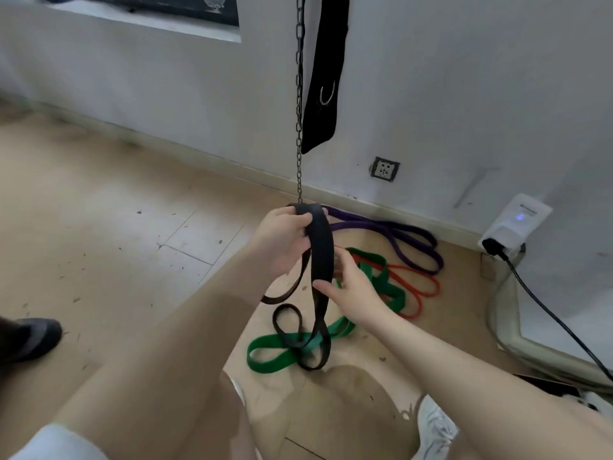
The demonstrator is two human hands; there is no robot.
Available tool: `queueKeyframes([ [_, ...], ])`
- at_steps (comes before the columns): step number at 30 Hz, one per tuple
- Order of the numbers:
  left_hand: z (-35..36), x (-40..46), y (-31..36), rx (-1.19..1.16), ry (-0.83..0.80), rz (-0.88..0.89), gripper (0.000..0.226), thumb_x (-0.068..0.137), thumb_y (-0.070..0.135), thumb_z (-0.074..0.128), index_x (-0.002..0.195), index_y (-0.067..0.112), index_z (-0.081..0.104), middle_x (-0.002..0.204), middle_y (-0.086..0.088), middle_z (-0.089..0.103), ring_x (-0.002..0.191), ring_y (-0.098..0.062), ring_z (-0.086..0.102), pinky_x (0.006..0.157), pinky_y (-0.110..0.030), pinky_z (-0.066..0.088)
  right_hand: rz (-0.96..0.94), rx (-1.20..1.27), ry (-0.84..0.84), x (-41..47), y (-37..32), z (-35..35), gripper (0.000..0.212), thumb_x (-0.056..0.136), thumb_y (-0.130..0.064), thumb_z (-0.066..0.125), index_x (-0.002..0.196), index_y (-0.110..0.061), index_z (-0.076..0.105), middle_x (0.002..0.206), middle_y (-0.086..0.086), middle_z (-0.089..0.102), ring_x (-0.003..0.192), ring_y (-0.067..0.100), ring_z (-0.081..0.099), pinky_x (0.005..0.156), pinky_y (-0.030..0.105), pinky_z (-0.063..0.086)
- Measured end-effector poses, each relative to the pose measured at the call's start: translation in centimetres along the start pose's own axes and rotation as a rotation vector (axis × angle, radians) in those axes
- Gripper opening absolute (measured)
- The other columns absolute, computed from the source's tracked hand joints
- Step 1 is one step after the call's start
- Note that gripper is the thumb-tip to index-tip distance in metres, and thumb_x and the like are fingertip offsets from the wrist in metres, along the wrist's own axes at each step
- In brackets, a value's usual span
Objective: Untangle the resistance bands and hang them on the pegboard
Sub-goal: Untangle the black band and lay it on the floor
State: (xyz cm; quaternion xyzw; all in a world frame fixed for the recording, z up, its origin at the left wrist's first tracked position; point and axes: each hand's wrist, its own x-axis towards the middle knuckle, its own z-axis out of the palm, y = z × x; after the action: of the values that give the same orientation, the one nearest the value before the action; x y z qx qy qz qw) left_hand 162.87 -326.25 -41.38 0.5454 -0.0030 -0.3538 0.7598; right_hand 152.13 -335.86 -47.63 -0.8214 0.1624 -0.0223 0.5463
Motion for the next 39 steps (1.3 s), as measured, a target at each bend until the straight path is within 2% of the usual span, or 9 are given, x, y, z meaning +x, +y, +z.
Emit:
queueKeyframes([
  [6,-0.1,0.9,1.0,-0.244,0.14,0.047,0.031,0.096,0.01,0.045,0.121,-0.007,0.049,0.114,-0.019,0.062,0.099,-0.023,0.064,0.082,-0.029,0.054,-0.065,0.073,0.188,0.9,-2.2,-1.2,0.028,0.089,-0.01,0.059,0.114,-0.018,0.052,0.104,-0.009,0.065,0.097,0.001,0.062,0.085,0.022,0.051],
  [10,0.5,-0.3,0.5,0.195,0.175,-0.04,0.04,0.099,0.036,0.034,0.108,0.004,0.058,0.096,-0.006,0.069,0.095,-0.018,0.064,0.09,-0.032,0.049,-0.038,0.22,0.312,2.1,-6.0,-3.4,0.021,0.089,-0.011,0.059,0.11,-0.016,0.058,0.101,0.001,0.068,0.091,0.012,0.067,0.077,0.028,0.057],
  [14,1.4,-2.2,-0.3,0.366,0.011,0.092,0.033,0.099,0.029,0.037,0.11,0.008,0.06,0.097,-0.007,0.069,0.095,-0.019,0.065,0.087,-0.032,0.052,0.167,0.493,0.357,3.3,-10.1,-4.6,0.023,0.089,-0.011,0.059,0.112,-0.007,0.057,0.099,0.009,0.066,0.09,0.021,0.064,0.08,0.035,0.054],
  [17,0.7,-2.9,-0.6,0.546,-0.111,0.275,0.028,0.095,0.028,0.047,0.119,0.017,0.056,0.108,-0.001,0.066,0.103,-0.014,0.062,0.091,-0.029,0.049,0.156,0.585,0.328,3.3,-13.0,-5.6,0.013,0.089,-0.01,0.058,0.102,-0.008,0.06,0.09,0.01,0.065,0.086,0.025,0.063,0.083,0.045,0.054],
  [20,0.5,-3.7,-0.1,0.592,-0.168,0.379,0.032,0.092,0.017,0.053,0.125,0.016,0.053,0.113,-0.003,0.065,0.103,-0.013,0.063,0.092,-0.029,0.05,0.138,0.691,0.321,2.8,-15.1,-6.7,0.01,0.091,-0.006,0.056,0.081,-0.008,0.058,0.077,0.009,0.061,0.073,0.021,0.06,0.071,0.036,0.054],
  [24,1.2,-4.8,2.0,0.487,-0.138,0.539,0.02,0.09,0.0,0.051,0.103,0.01,0.062,0.094,-0.007,0.068,0.085,-0.016,0.066,0.08,-0.029,0.055,0.073,0.763,0.334,2.0,-16.1,-9.3,0.009,0.092,-0.007,0.053,0.087,-0.005,0.061,0.073,0.006,0.06,0.067,0.015,0.058,0.062,0.027,0.051],
  [29,2.3,-5.1,6.2,0.35,0.009,0.651,0.025,0.092,0.001,0.049,0.09,0.021,0.064,0.082,0.003,0.067,0.075,-0.008,0.063,0.068,-0.02,0.053,0.055,0.517,0.208,1.0,-14.8,-13.4,0.02,0.094,-0.006,0.047,0.1,-0.012,0.065,0.09,0.001,0.064,0.082,0.017,0.056,0.074,0.031,0.049],
  [32,2.6,-4.7,8.1,0.356,0.035,0.613,0.024,0.092,0.002,0.048,0.092,0.019,0.065,0.082,0.001,0.066,0.075,-0.011,0.061,0.075,-0.027,0.053,0.096,0.3,0.185,0.5,-13.1,-14.1,0.029,0.09,0.004,0.049,0.102,-0.017,0.065,0.09,0.0,0.064,0.088,0.02,0.057,0.077,0.032,0.048],
  [39,2.3,-5.1,8.8,0.308,-0.022,0.454,0.022,0.09,-0.001,0.049,0.097,0.013,0.066,0.091,-0.004,0.067,0.084,-0.015,0.062,0.083,-0.029,0.051,-0.024,0.267,0.248,-0.8,-12.3,-14.8,0.026,0.089,0.004,0.054,0.093,-0.021,0.059,0.09,0.0,0.064,0.083,0.016,0.064,0.07,0.032,0.054],
])
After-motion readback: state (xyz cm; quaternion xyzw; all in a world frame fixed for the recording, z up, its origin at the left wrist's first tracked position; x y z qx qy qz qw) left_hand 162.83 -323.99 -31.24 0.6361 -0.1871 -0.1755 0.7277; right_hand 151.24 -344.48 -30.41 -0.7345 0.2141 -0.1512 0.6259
